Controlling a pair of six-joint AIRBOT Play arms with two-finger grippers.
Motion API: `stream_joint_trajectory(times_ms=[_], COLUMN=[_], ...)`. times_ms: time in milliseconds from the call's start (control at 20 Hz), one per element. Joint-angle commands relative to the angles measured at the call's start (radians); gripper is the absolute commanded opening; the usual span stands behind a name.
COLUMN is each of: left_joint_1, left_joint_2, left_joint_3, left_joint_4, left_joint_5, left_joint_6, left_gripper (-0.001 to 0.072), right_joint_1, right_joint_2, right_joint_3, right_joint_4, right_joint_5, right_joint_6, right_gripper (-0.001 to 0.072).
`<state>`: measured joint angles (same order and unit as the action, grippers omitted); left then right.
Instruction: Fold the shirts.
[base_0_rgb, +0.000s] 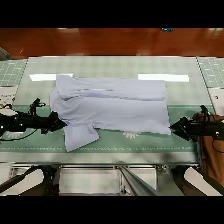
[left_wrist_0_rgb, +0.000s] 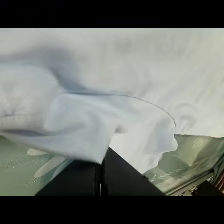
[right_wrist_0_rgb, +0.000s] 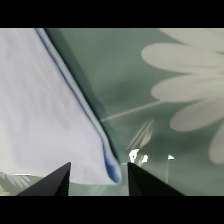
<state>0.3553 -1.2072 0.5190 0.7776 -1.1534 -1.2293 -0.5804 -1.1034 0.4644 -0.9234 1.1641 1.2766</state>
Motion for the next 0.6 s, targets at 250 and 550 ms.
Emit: stream_joint_trajectory(times_ms=[250, 550], left_joint_1=[0.000, 0.036], left_joint_2=[0.000, 0.001], left_joint_3=[0.001, 0.089], left_joint_4=[0.000, 0.007], left_joint_5=[0.008, -0.026], left_joint_6=[0.006, 0.018], left_gripper=[0.0018, 0.0018], right_joint_1=[0.160, 0.245], right_joint_2=[-0.207, -0.159], right_joint_3=[0.050, 0.217], right_joint_4=[0.192, 0.173], right_joint_5=[-0.073, 0.010], right_joint_6=[-0.113, -0.127], right_gripper=[0.0341, 0.0026])
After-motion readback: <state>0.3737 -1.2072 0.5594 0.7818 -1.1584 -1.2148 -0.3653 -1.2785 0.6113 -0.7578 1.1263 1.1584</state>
